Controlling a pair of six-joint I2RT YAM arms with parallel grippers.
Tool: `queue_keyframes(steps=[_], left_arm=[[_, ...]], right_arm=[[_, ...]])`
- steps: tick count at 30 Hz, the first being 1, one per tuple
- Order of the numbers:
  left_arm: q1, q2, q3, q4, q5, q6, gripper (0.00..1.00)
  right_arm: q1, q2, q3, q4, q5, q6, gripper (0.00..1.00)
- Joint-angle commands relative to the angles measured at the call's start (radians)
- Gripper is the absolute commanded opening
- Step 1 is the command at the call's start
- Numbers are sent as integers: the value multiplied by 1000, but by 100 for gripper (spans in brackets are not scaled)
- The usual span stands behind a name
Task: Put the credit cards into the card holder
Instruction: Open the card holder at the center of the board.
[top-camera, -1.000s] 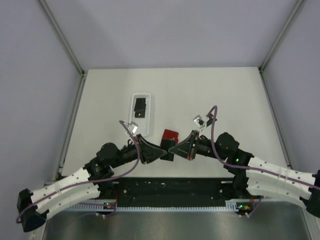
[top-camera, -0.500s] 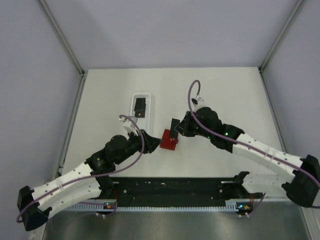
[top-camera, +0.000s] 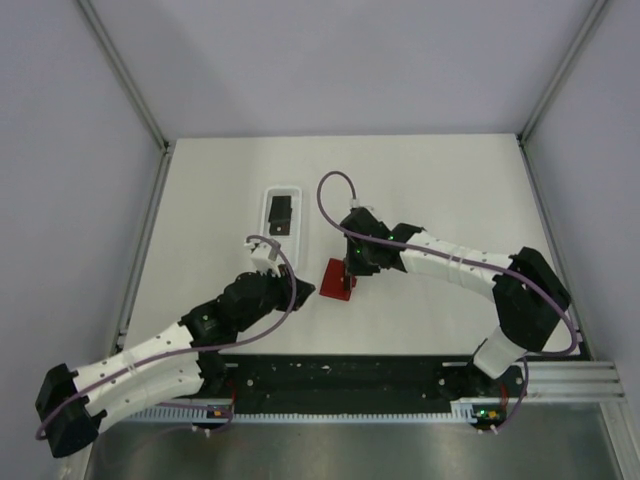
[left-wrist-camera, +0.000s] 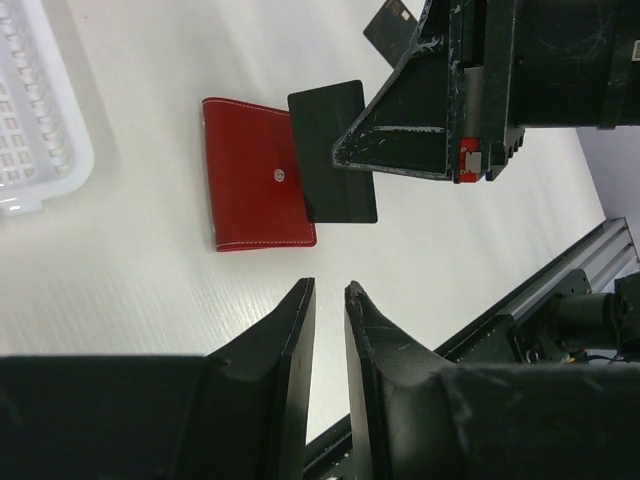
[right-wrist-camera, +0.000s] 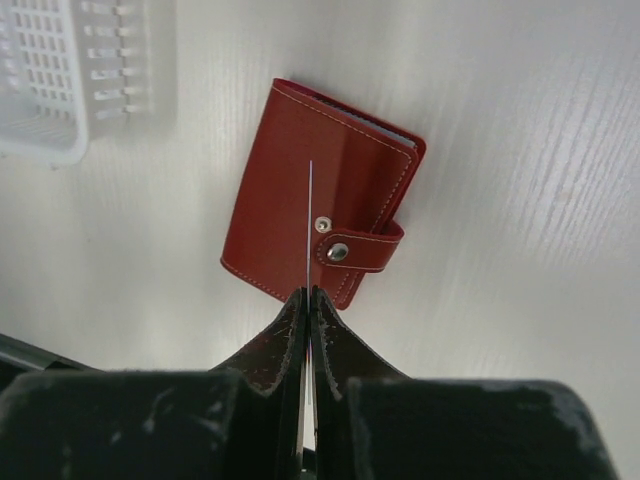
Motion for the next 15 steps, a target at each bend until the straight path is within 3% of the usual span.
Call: queue_keyframes(steps=[1,15], left_arm=[[3,18,-9,34,-12,9,24],[19,160,-6,133,-6,54,19]], right_arm=[[-18,30,45,-42,46,21,0],[-41,10,-24,-100,107,26,0]])
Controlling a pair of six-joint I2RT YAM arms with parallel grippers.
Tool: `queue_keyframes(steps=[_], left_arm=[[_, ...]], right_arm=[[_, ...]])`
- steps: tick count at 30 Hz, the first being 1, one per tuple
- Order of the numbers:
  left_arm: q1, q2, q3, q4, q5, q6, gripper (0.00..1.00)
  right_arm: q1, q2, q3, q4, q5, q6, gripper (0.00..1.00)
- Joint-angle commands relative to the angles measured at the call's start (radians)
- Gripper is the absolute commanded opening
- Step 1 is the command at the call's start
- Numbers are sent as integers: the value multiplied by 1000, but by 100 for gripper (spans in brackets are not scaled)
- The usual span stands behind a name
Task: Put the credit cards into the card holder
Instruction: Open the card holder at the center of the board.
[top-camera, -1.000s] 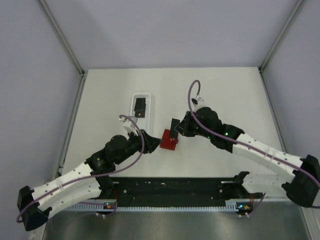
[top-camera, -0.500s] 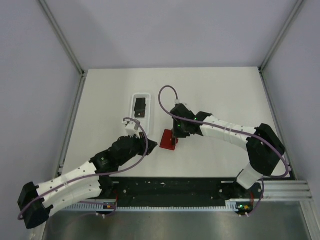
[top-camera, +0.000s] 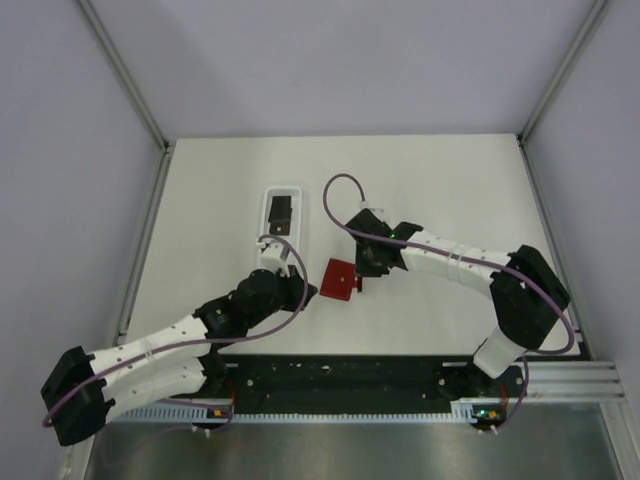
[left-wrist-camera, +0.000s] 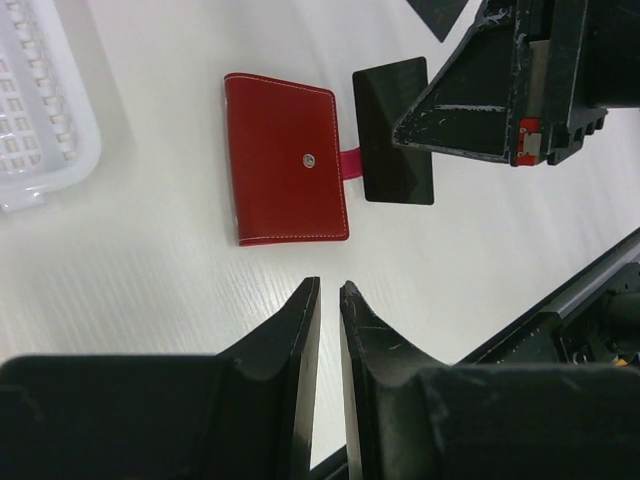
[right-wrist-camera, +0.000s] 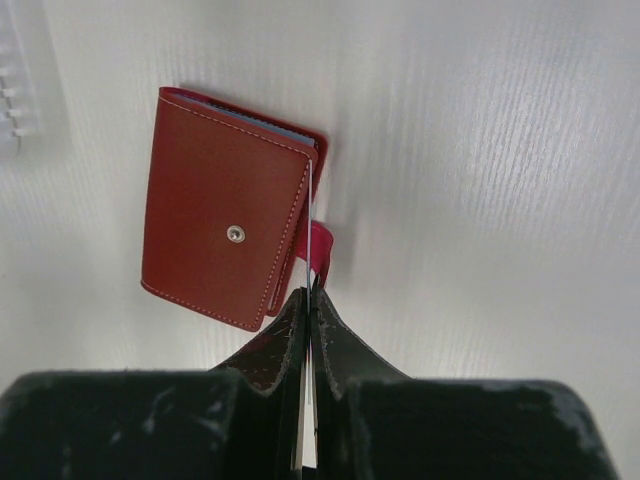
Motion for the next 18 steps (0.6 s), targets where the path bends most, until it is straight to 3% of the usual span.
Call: queue_keyframes(steps=[1,7,18], left_arm=[[19,59,5,100,-3,46,19],[80,166,48,157,32,112,20],[149,442,163,258,86,197,10]], right_arm=[[-15,-25,-34,4,18,6,0],[-51,-100,-155,136,-63,6,0],[-146,-189,-330,397,-288,42,0]])
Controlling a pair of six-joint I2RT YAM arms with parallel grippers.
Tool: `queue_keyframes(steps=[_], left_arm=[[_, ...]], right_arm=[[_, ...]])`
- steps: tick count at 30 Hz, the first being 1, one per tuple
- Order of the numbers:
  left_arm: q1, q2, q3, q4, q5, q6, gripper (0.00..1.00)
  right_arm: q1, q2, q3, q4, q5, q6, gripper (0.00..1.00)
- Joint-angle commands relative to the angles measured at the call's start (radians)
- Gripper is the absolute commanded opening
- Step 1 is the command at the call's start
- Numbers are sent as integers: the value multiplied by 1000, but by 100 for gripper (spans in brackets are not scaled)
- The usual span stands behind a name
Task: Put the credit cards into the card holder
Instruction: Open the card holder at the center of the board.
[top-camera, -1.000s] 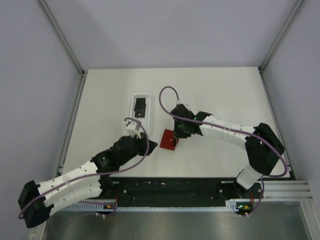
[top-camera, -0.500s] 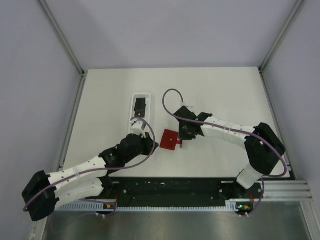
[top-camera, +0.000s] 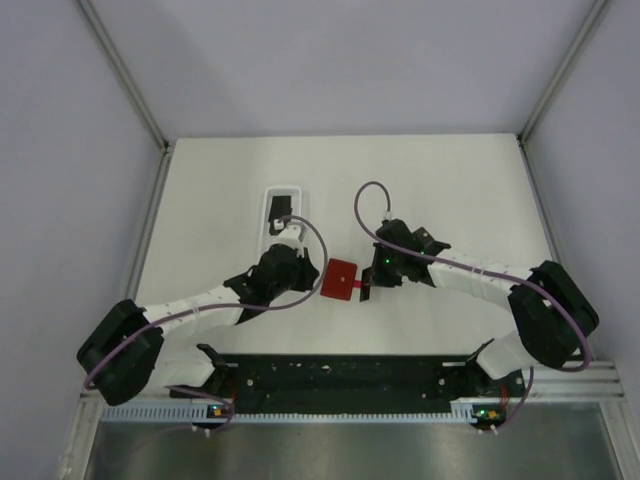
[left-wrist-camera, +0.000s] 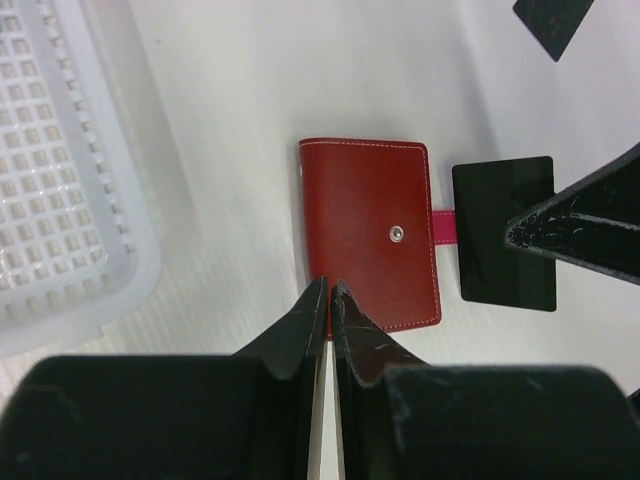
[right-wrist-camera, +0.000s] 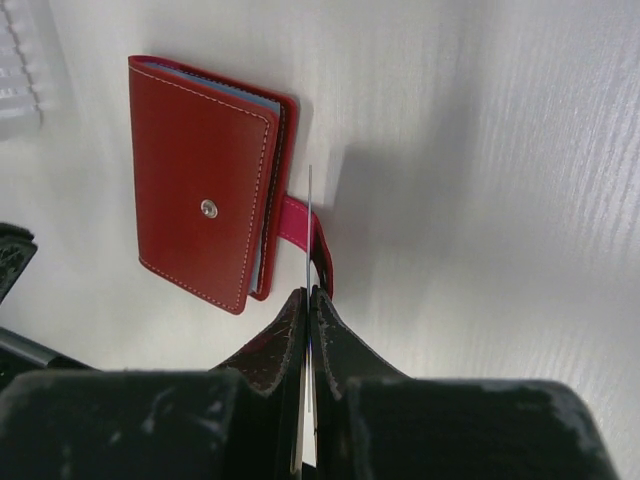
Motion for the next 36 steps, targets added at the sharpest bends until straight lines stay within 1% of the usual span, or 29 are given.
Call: queue_keyframes(steps=[1,5,11,20,21,31,36], left_arm=[[9,98,78,95,40,51,9],[9,188,128,66,71,54,5],[9,271,127,72,49,37,2],[9,326,115,59,17,14,1],[7,331,116,61,17,14,1],[7,357,115,75,36,13,0],[7,371,115,88,71,9,0]], right_arm=[[-42,-39,-39,143,-112,21,0],[-61,-38,-68,186,-149,22,0],[-90,-36,-107,235,-195,27,0],[-115,-41,-153,318,-271,28,0],[-115,-42,-157,351,-279,28,0],[-116,-39,-162,413,-328,33,0],[-116,-24,-163,434,-343,37,0]])
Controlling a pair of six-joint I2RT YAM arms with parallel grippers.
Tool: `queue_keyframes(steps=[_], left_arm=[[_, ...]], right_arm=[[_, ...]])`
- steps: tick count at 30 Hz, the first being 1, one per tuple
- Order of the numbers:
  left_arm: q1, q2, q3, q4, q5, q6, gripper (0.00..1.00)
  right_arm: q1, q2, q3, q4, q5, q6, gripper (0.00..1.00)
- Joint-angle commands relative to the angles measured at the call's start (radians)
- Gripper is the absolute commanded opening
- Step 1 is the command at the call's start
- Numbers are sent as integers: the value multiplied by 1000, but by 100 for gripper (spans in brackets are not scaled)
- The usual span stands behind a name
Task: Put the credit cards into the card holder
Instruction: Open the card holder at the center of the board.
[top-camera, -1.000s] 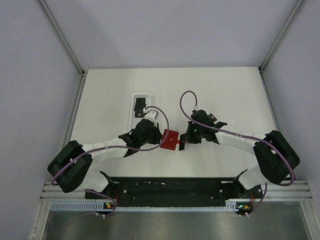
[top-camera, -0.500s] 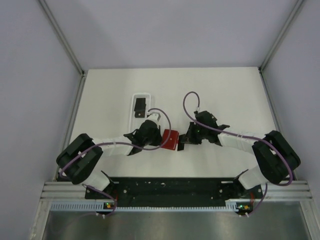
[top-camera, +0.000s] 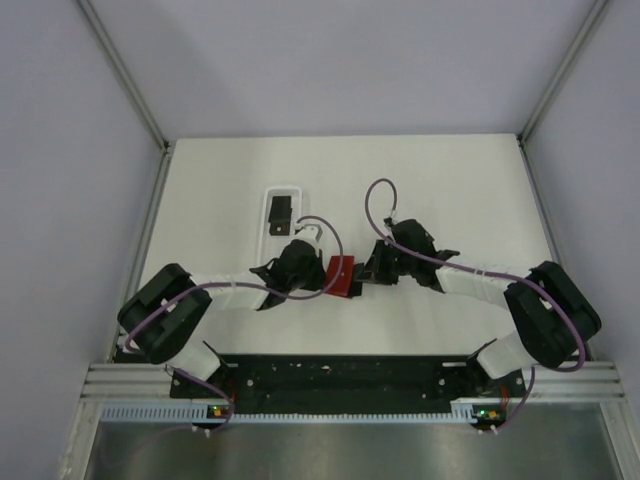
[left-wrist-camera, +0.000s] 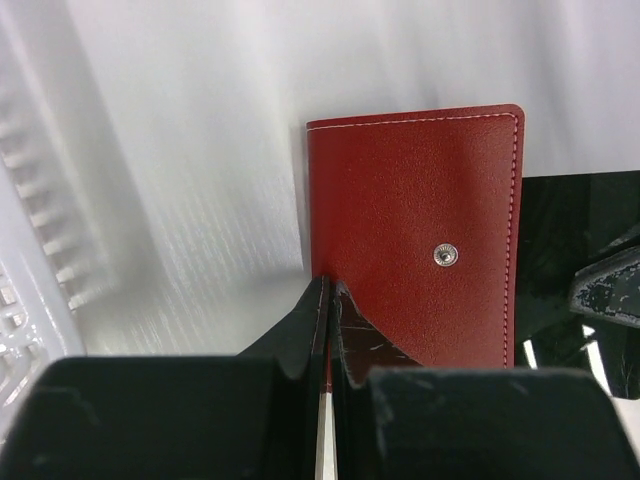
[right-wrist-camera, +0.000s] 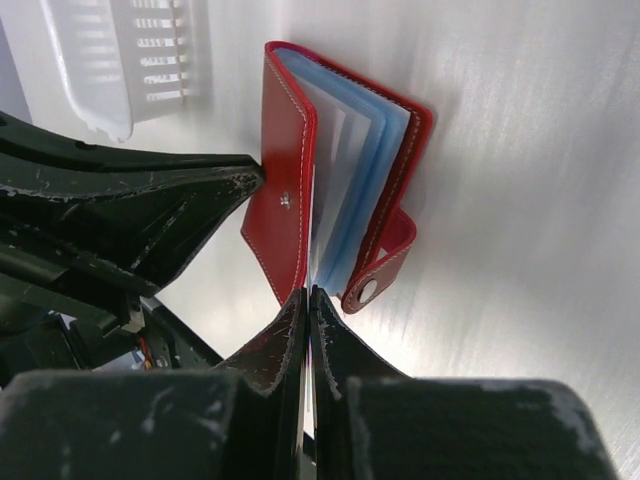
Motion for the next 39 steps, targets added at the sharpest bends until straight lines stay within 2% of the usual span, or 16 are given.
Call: queue_keyframes(steps=[1,4,12,23,28,39], left_arm=[[3,36,8,1,44,-8,0],[-5,41,-7,36,111,-17,0],[-75,33,-20,93,167,-79,0],[-157,9,-66,183,202,-209,1],[-157,-20,-99,170,173,-215,2],[-157,-195,-220,52,49,-243,2]], right_arm=[[-7,-14,-10,80,-34,10,0],[-8,-14,-20,105,-42,16,0],[-7,-83,-56,105,-45,-3,0],[-8,-316,-67,-92,-51,-69,0],[-8,-282,-73,-93,-86,-84,0],[-8,-143,-98,91,-151,-32,0]])
